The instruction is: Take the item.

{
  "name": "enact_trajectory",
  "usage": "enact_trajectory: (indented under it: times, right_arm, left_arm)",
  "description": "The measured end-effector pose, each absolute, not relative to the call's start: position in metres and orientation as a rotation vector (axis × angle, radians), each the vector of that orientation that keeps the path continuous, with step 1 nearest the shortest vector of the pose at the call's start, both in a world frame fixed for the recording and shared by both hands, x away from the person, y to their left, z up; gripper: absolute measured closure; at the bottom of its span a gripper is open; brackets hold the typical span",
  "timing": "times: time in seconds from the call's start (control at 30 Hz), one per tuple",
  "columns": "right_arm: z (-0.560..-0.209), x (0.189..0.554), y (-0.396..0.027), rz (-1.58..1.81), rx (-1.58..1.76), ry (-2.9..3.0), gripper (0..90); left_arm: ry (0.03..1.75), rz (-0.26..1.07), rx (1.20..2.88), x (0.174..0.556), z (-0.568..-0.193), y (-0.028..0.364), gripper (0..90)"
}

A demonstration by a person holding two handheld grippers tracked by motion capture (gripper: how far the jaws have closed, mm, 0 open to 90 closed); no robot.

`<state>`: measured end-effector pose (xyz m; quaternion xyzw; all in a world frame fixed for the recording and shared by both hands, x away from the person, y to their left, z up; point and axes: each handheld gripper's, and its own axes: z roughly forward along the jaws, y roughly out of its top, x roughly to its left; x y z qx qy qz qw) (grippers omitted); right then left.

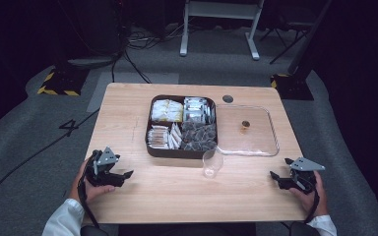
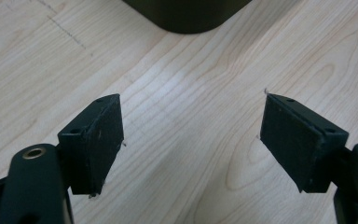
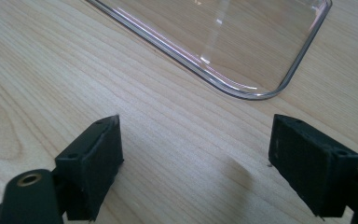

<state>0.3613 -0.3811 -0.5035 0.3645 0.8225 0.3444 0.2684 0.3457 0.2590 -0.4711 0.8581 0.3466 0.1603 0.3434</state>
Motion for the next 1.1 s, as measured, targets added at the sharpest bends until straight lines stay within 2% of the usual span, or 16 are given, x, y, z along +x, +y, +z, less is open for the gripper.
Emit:
enact_trajectory:
  times: [0.8, 1.1]
  right_arm:
    - [-0.504, 0.362, -0.382, 0.933, 0.986, 2.222, 17.8]
    - [-0.503, 0.362, -0.382, 0.934, 0.991, 2.222, 17.7]
  left_arm:
    - [0.805, 0.473, 2.206, 0.372, -0.435, 0.24, 21.7]
    - [0.786, 0.448, 2.168, 0.388, -0.426, 0.24, 21.8]
